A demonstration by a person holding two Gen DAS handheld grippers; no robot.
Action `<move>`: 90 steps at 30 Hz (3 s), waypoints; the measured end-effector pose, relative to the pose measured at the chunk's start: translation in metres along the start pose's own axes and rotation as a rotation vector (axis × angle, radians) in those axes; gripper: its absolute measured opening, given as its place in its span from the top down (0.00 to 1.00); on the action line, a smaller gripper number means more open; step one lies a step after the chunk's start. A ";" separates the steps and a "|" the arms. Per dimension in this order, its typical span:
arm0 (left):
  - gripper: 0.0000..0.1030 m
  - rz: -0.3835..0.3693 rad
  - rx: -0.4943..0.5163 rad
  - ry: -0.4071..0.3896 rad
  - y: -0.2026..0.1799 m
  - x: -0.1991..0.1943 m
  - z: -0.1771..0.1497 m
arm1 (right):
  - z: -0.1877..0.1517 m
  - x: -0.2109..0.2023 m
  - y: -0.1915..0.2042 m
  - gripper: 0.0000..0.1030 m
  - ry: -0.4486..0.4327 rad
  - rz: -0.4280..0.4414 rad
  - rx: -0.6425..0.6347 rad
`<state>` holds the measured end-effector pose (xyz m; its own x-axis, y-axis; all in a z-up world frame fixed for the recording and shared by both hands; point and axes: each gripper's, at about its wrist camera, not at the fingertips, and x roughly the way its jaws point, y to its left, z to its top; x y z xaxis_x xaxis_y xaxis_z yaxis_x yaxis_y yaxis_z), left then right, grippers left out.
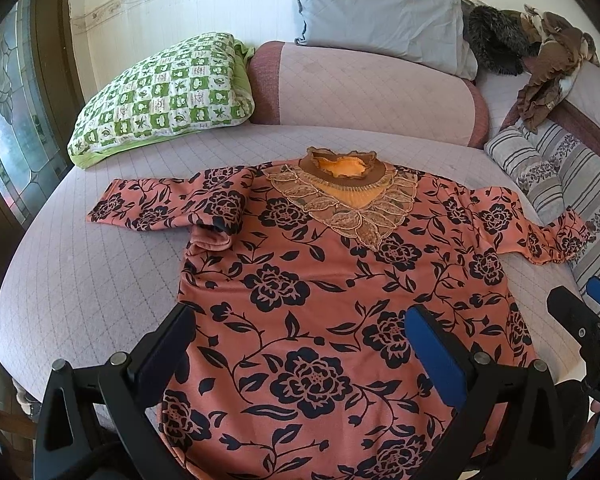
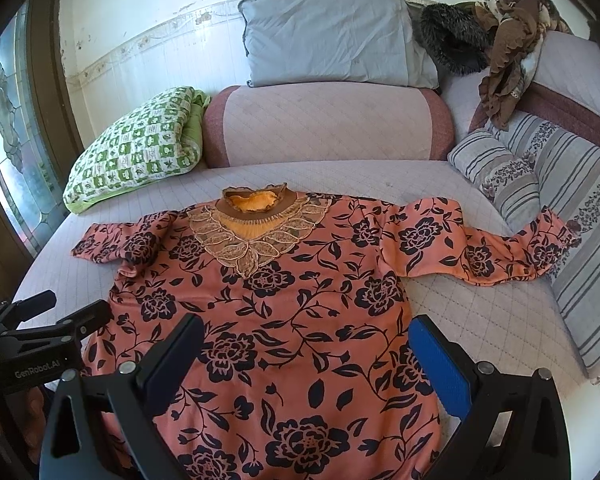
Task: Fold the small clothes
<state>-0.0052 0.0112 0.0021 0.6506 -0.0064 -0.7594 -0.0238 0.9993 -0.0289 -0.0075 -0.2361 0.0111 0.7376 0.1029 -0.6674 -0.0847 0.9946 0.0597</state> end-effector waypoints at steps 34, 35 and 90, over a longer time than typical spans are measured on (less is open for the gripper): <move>0.00 0.000 0.001 -0.003 0.002 0.001 0.001 | 0.004 0.001 0.001 0.00 -0.009 -0.004 -0.007; 0.00 0.000 0.000 -0.003 0.003 0.001 0.001 | 0.005 0.001 0.001 0.00 -0.009 -0.004 -0.007; 0.00 -0.118 -0.143 0.167 0.081 0.126 -0.046 | 0.184 0.086 -0.118 0.91 -0.198 0.311 0.320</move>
<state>0.0395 0.0897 -0.1256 0.5213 -0.1402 -0.8418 -0.0699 0.9761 -0.2059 0.1896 -0.3425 0.0831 0.8261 0.3651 -0.4293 -0.1339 0.8671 0.4798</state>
